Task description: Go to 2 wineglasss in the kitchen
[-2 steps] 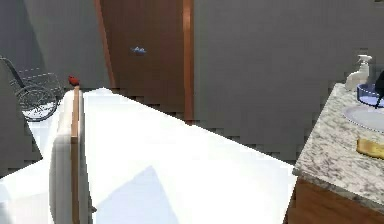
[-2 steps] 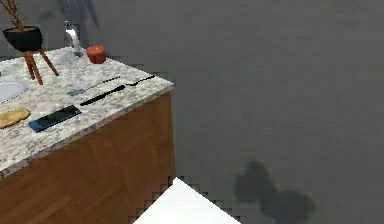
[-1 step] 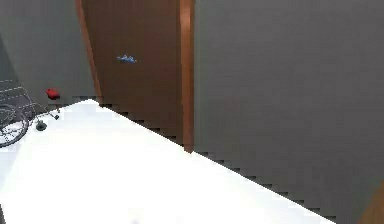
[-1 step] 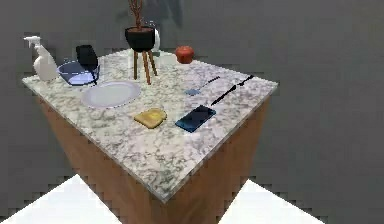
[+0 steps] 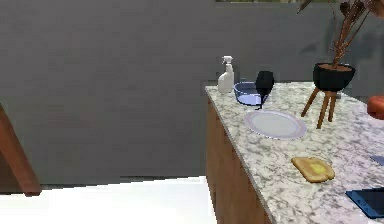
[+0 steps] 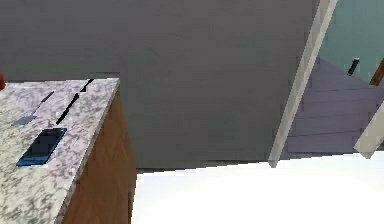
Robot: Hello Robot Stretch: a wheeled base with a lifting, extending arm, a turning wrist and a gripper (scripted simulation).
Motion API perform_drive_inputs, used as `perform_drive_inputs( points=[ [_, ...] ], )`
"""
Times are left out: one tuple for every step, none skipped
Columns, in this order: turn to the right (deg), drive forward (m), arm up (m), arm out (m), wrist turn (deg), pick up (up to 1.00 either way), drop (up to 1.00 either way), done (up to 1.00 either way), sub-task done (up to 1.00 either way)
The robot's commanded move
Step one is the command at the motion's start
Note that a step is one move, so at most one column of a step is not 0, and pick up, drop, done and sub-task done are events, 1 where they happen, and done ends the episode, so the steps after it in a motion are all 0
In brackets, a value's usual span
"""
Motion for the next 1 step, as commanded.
perform_drive_inputs(
  points=[
    [9.0, 0.0, 0.0, 0.0, 0.0, 0.0, 0.0, 0.0, 0.0]
  ],
)
